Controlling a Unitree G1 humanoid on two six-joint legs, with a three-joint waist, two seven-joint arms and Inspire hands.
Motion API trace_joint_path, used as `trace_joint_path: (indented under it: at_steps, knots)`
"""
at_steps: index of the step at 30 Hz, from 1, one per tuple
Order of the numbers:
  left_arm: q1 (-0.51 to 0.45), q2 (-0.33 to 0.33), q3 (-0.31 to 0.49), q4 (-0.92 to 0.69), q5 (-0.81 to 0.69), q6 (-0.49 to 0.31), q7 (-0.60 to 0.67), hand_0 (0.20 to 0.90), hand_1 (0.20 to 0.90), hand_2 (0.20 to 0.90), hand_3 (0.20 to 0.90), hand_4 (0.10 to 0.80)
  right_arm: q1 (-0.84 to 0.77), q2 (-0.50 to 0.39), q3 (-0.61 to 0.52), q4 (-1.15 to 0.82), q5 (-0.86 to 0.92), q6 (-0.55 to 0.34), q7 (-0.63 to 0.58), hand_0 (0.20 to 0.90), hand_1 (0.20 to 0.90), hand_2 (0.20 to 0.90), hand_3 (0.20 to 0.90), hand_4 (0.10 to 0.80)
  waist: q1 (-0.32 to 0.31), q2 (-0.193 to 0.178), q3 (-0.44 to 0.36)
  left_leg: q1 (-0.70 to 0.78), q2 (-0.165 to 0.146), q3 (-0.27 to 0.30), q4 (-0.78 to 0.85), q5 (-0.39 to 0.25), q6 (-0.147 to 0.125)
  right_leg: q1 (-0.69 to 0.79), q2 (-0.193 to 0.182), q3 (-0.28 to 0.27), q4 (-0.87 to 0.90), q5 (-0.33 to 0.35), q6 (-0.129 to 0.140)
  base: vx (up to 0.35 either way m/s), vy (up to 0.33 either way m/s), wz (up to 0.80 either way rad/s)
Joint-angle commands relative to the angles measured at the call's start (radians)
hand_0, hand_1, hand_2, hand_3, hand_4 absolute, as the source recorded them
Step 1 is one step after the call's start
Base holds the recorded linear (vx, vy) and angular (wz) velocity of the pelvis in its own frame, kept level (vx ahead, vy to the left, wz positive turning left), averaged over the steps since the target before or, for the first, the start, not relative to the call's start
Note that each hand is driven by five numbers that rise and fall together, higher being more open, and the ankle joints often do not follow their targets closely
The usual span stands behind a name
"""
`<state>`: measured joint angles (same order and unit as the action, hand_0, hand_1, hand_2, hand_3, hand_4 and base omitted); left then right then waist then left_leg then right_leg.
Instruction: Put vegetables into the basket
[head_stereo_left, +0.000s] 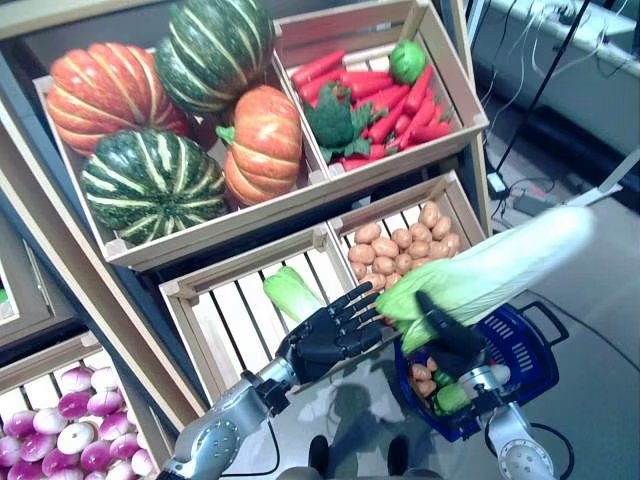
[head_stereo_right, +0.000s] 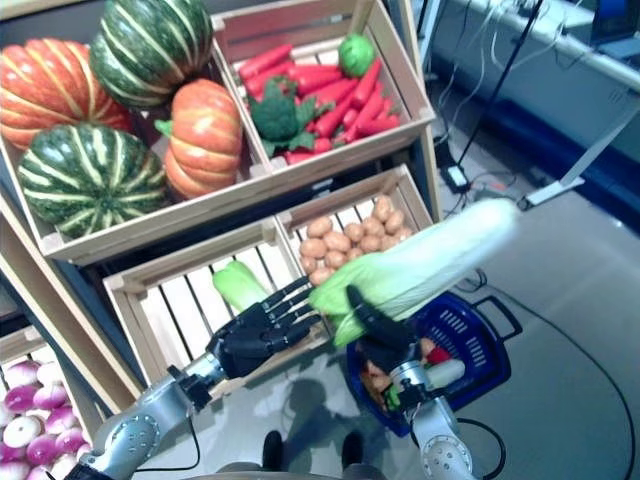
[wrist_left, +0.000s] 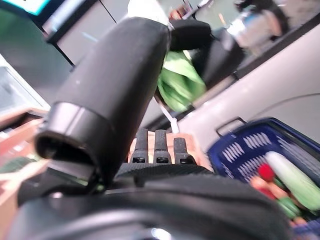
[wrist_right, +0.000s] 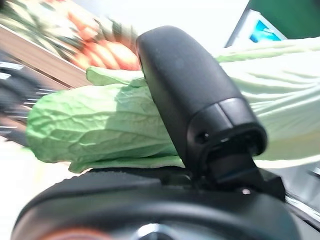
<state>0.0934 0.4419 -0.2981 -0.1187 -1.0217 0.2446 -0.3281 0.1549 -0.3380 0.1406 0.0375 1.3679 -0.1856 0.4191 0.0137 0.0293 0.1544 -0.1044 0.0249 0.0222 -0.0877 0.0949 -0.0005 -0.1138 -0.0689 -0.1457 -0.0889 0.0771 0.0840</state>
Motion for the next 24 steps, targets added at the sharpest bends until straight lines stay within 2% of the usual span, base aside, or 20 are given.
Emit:
trace_joint_path:
  at_steps: [1, 6, 10, 14, 15, 17, 18, 19, 21, 23, 24]
  knots:
    - [-0.132, 0.004, 0.067, -0.064, 0.000, -0.132, -0.076, 0.900, 0.900, 0.900, 0.900, 0.800, -0.156, 0.040, -0.084, -0.092, 0.107, -0.162, 0.061, 0.300, 0.300, 0.300, 0.300, 0.400, -0.024, -0.035, 0.090, -0.029, 0.035, -0.034, 0.000, -0.041, -0.032, -0.012, -0.032, 0.026, 0.019, 0.010, 0.032, -0.151, -0.014, -0.03]
    - [-0.187, 0.015, 0.080, -0.039, 0.006, -0.207, -0.069, 0.900, 0.900, 0.900, 0.900, 0.800, -0.239, 0.032, -0.150, 0.004, 0.185, -0.203, 0.098, 0.300, 0.300, 0.300, 0.300, 0.400, -0.026, -0.017, 0.188, -0.109, 0.032, -0.017, 0.057, -0.018, -0.029, -0.114, -0.014, 0.024, 0.148, -0.021, 0.008, -0.172, -0.017, -0.04]
    - [-0.224, 0.023, 0.090, -0.020, 0.005, -0.246, -0.060, 0.900, 0.900, 0.900, 0.900, 0.800, -0.297, 0.028, -0.197, 0.101, 0.303, -0.205, 0.159, 0.300, 0.300, 0.300, 0.300, 0.400, -0.018, -0.018, 0.256, -0.257, 0.013, -0.025, 0.248, -0.052, -0.031, -0.226, -0.019, 0.012, 0.290, -0.055, -0.011, -0.167, -0.053, 0.00]
    - [-0.230, 0.024, 0.111, -0.036, 0.011, -0.280, -0.093, 0.900, 0.900, 0.900, 0.900, 0.800, -0.328, 0.028, -0.245, 0.178, 0.394, -0.209, 0.151, 0.300, 0.300, 0.300, 0.300, 0.400, -0.009, -0.016, 0.301, -0.378, 0.007, -0.032, 0.391, -0.082, -0.037, -0.309, -0.031, 0.010, 0.385, -0.078, -0.023, -0.127, -0.038, 0.04]
    - [-0.235, 0.021, 0.115, -0.039, 0.005, -0.293, -0.101, 0.900, 0.900, 0.900, 0.900, 0.800, -0.344, 0.023, -0.267, 0.233, 0.437, -0.208, 0.158, 0.300, 0.300, 0.300, 0.300, 0.400, -0.004, -0.012, 0.318, -0.422, 0.001, -0.038, 0.451, -0.107, -0.037, -0.344, -0.035, 0.015, 0.431, -0.097, -0.025, -0.091, -0.011, 0.09]
    - [-0.249, 0.016, 0.115, -0.038, -0.055, -0.275, -0.112, 0.900, 0.900, 0.900, 0.900, 0.800, -0.370, 0.014, -0.291, 0.285, 0.462, -0.200, 0.160, 0.300, 0.300, 0.300, 0.300, 0.400, 0.003, -0.005, 0.331, -0.461, -0.008, -0.040, 0.484, -0.119, -0.032, -0.381, -0.044, 0.016, 0.469, -0.106, -0.026, -0.092, 0.011, 0.10]
    - [-0.267, -0.003, 0.119, -0.035, -0.120, -0.249, -0.121, 0.900, 0.900, 0.900, 0.900, 0.800, -0.401, 0.006, -0.311, 0.332, 0.488, -0.198, 0.138, 0.300, 0.300, 0.300, 0.300, 0.400, 0.011, 0.000, 0.344, -0.492, -0.020, -0.039, 0.510, -0.130, -0.025, -0.419, -0.053, 0.013, 0.509, -0.115, -0.025, -0.081, 0.022, 0.12]
    - [-0.271, -0.004, 0.119, -0.034, -0.121, -0.252, -0.122, 0.900, 0.900, 0.900, 0.900, 0.800, -0.407, 0.004, -0.316, 0.342, 0.490, -0.193, 0.141, 0.300, 0.300, 0.300, 0.300, 0.400, 0.012, 0.001, 0.346, -0.498, -0.021, -0.038, 0.514, -0.132, -0.025, -0.425, -0.055, 0.012, 0.516, -0.117, -0.025, -0.088, 0.029, 0.16]
    - [-0.311, -0.011, 0.106, -0.029, -0.133, -0.310, -0.111, 0.900, 0.900, 0.900, 0.900, 0.800, -0.480, -0.032, -0.335, 0.406, 0.510, -0.180, 0.100, 0.300, 0.300, 0.300, 0.300, 0.400, 0.023, 0.012, 0.365, -0.555, -0.029, -0.034, 0.553, -0.140, -0.019, -0.503, -0.075, 0.016, 0.585, -0.130, -0.021, -0.092, 0.040, 0.10]
    - [-0.319, -0.011, 0.103, -0.033, -0.136, -0.336, -0.105, 0.900, 0.900, 0.900, 0.900, 0.800, -0.498, -0.036, -0.343, 0.406, 0.496, -0.180, 0.063, 0.300, 0.300, 0.300, 0.300, 0.400, 0.026, 0.014, 0.365, -0.577, -0.032, -0.033, 0.566, -0.143, -0.015, -0.533, -0.079, 0.023, 0.612, -0.135, -0.021, -0.069, 0.041, -0.04]
    - [-0.339, -0.014, 0.107, -0.033, -0.125, -0.391, -0.115, 0.900, 0.900, 0.900, 0.900, 0.800, -0.538, -0.063, -0.348, 0.439, 0.490, -0.171, 0.005, 0.300, 0.300, 0.300, 0.300, 0.400, 0.031, 0.020, 0.366, -0.620, -0.033, -0.030, 0.595, -0.149, -0.006, -0.588, -0.082, 0.027, 0.658, -0.145, -0.024, -0.074, 0.047, -0.04]
